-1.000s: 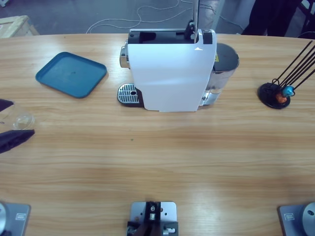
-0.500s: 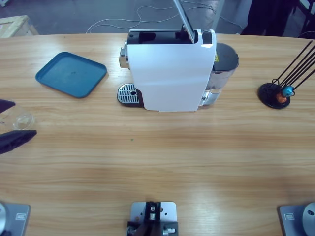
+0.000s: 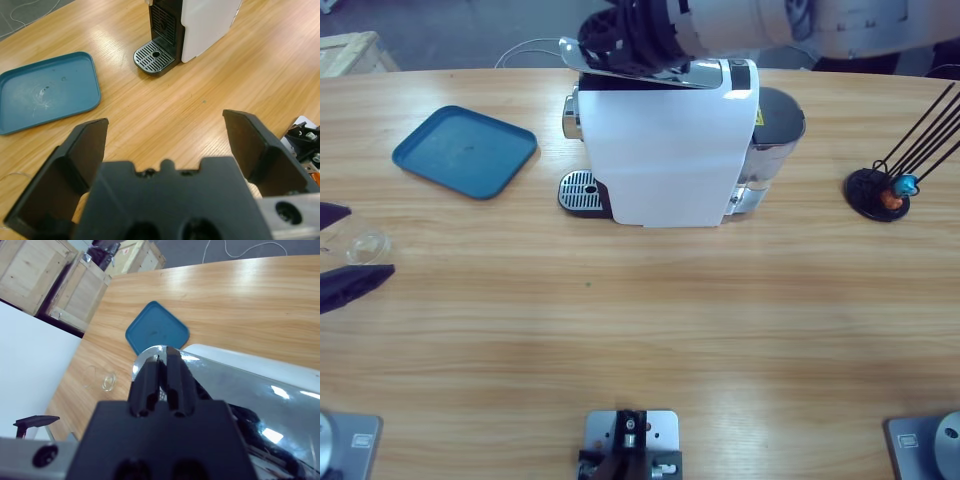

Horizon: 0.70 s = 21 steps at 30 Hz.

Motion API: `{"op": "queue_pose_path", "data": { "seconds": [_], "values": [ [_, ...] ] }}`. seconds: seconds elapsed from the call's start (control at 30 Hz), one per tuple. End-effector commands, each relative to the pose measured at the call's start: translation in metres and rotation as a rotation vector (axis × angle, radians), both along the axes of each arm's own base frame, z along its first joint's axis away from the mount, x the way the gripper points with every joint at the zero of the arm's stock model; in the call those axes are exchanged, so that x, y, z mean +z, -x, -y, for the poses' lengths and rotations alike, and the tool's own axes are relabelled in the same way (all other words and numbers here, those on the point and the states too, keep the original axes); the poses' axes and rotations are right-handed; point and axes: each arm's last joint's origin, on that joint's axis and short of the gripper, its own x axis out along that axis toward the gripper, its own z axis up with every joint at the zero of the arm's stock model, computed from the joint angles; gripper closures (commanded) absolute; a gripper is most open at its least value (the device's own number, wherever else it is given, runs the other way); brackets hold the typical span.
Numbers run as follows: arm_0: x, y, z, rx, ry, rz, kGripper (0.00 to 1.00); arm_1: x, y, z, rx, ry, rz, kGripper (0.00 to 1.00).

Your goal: Pour coffee

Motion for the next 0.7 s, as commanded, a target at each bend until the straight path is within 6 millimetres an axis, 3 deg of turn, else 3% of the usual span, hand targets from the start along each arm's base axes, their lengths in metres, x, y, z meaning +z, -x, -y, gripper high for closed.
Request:
{"op": "queue_pose_path", "data": {
  "seconds": [0.03, 0.17, 0.3, 0.4, 0.47, 0.5, 0.53, 0.63, 0.7],
  "values": [
    [-0.011, -0.001, 0.001, 0.004, -0.025, -0.034, 0.000, -0.134, 0.004, -0.001, 0.013, 0.271, -0.309, 1.000],
    [-0.012, -0.001, 0.000, 0.010, -0.016, -0.037, 0.000, -0.150, 0.001, 0.003, 0.001, 0.312, -0.365, 1.000],
    [-0.012, -0.001, 0.000, 0.014, -0.019, -0.039, 0.000, -0.146, -0.005, 0.007, -0.020, 0.301, -0.356, 1.000],
    [-0.011, -0.002, 0.000, 0.028, -0.023, -0.032, 0.000, -0.114, -0.005, 0.009, -0.012, 0.253, -0.254, 1.000],
    [-0.003, -0.003, -0.002, 0.098, 0.001, -0.026, 0.000, -0.066, 0.002, 0.019, 0.012, 0.235, -0.089, 0.972],
    [0.004, -0.004, -0.005, 0.156, 0.029, -0.027, 0.000, -0.042, 0.008, 0.025, 0.031, 0.218, -0.018, 0.430],
    [0.011, -0.004, -0.009, 0.228, 0.061, -0.036, 0.000, -0.015, 0.018, 0.034, 0.056, 0.208, 0.067, 0.030],
    [0.027, -0.007, -0.015, 0.399, 0.121, -0.078, 0.000, 0.048, 0.055, 0.064, 0.102, 0.169, 0.218, 0.000],
    [0.027, -0.014, -0.011, 0.459, 0.053, -0.118, 0.000, 0.067, 0.083, 0.081, 0.144, 0.173, 0.261, 0.000]
  ]
}}
